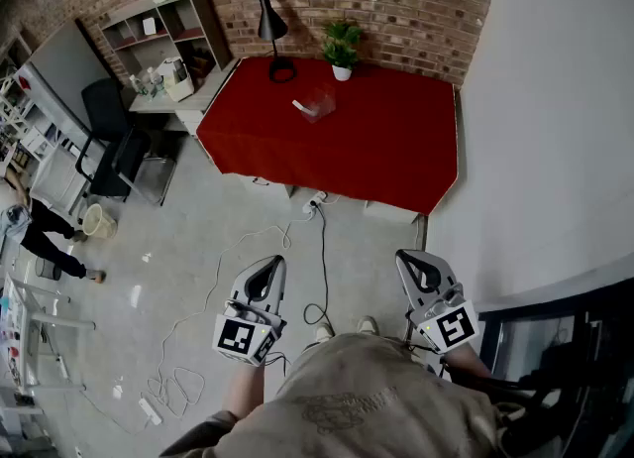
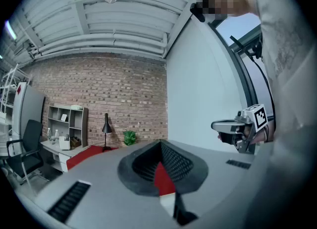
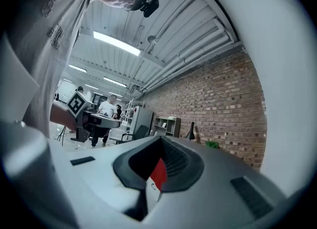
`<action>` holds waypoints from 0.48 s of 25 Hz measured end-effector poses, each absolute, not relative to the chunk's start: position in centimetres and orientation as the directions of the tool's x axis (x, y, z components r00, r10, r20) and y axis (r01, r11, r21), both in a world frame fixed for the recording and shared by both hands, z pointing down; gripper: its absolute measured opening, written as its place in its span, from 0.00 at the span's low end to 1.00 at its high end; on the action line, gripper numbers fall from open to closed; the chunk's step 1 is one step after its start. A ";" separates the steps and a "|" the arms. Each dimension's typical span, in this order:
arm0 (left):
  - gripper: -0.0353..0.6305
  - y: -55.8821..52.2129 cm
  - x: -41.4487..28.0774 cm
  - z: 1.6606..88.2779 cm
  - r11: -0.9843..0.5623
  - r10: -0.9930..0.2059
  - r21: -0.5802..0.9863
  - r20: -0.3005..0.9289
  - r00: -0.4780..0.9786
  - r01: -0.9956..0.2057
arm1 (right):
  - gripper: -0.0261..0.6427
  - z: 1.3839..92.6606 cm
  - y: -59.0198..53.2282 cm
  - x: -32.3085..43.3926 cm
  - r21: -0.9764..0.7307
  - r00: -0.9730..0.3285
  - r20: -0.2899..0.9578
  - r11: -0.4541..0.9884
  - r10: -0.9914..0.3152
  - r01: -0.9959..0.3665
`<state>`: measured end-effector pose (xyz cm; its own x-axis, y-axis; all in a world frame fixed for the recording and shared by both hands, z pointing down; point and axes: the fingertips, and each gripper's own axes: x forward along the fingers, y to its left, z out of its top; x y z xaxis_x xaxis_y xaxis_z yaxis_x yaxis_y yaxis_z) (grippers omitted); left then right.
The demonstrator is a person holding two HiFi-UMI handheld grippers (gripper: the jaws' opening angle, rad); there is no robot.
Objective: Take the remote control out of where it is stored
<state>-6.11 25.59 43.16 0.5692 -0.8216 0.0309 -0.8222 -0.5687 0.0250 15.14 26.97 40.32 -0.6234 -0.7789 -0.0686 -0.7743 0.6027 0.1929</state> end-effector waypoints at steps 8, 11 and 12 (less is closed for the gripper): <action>0.06 25.8 -5.6 42.8 -0.577 -0.816 -0.010 0.036 0.577 -0.816 | 0.06 39.9 26.8 14.8 0.183 -0.634 -0.086 0.613 -0.769 -0.769; 0.06 25.8 -5.5 42.5 -0.572 -0.820 -0.011 0.038 0.571 -0.820 | 0.06 39.9 26.8 15.0 0.209 -0.633 -0.086 0.608 -0.769 -0.766; 0.06 25.8 -5.5 42.5 -0.571 -0.820 -0.011 0.038 0.571 -0.821 | 0.06 39.9 26.7 15.1 0.209 -0.632 -0.085 0.607 -0.770 -0.767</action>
